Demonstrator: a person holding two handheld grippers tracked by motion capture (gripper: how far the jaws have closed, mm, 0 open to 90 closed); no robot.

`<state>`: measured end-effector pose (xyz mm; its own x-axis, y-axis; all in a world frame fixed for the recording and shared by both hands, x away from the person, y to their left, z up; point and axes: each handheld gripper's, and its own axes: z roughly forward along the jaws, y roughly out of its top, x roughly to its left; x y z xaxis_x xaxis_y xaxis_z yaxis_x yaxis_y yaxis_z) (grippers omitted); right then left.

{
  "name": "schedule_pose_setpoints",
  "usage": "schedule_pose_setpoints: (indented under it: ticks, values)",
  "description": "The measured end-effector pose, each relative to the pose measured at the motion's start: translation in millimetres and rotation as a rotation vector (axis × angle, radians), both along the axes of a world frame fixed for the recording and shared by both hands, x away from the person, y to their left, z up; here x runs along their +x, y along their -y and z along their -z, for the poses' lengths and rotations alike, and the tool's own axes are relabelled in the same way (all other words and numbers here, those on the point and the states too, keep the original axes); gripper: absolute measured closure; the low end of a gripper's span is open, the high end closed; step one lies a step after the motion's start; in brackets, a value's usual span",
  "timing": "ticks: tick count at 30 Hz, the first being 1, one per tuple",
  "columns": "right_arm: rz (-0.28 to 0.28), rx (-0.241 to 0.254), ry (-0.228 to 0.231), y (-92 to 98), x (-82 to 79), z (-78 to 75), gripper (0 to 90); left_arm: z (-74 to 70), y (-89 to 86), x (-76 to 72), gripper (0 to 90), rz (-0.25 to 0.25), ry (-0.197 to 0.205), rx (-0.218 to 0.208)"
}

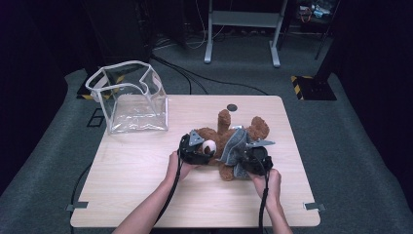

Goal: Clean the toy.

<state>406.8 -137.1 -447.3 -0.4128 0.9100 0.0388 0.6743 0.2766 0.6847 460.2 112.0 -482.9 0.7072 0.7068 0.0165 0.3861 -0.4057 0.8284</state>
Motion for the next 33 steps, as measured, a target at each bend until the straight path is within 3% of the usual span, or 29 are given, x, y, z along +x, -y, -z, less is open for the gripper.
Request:
schedule_pose_setpoints:
  ticks: [2, 3, 7, 12, 15, 19, 24, 26, 30, 33]
  values:
    - [0.013, 0.015, 0.002, 2.3, -1.9, -4.2, 71.4, 0.2, -0.2, 0.8, 26.1, -0.001, -0.005, -0.008]
    - [0.045, 0.035, 0.055, 16.0, -2.3, -20.0, 71.4, 0.3, -0.3, 1.0, 26.1, 0.000, -0.005, -0.008]
    - [0.091, 0.025, 0.086, 34.2, 9.7, -34.6, 71.3, -0.3, -0.9, 2.9, 26.1, 0.001, -0.008, -0.003]
    - [0.125, -0.029, 0.035, 34.6, 33.4, -22.3, 71.3, -2.2, -1.8, 8.2, 26.1, 0.003, -0.038, -0.019]
    - [0.144, -0.028, 0.017, 36.3, 44.2, -12.4, 71.4, -4.2, -3.0, 12.7, 26.1, 0.010, -0.058, -0.022]
    - [0.171, -0.039, 0.004, 39.3, 52.8, -3.7, 71.6, -5.8, -3.3, 18.4, 26.0, 0.010, -0.074, -0.032]
    - [0.215, -0.054, -0.050, 50.3, 60.4, 4.7, 71.5, -9.3, -3.3, 26.3, 25.7, 0.010, -0.093, -0.025]
    - [0.208, -0.053, -0.041, 52.1, 59.6, 3.3, 71.3, -11.8, -2.8, 29.7, 25.2, 0.006, -0.097, -0.028]
    - [0.198, -0.035, 0.044, 48.7, 48.3, -11.6, 71.4, -16.1, -5.3, 32.9, 21.5, 0.017, -0.091, -0.027]
    - [0.153, -0.037, 0.051, 43.0, 46.7, -15.8, 71.4, -19.1, -5.3, 29.8, 18.2, 0.012, -0.076, -0.020]
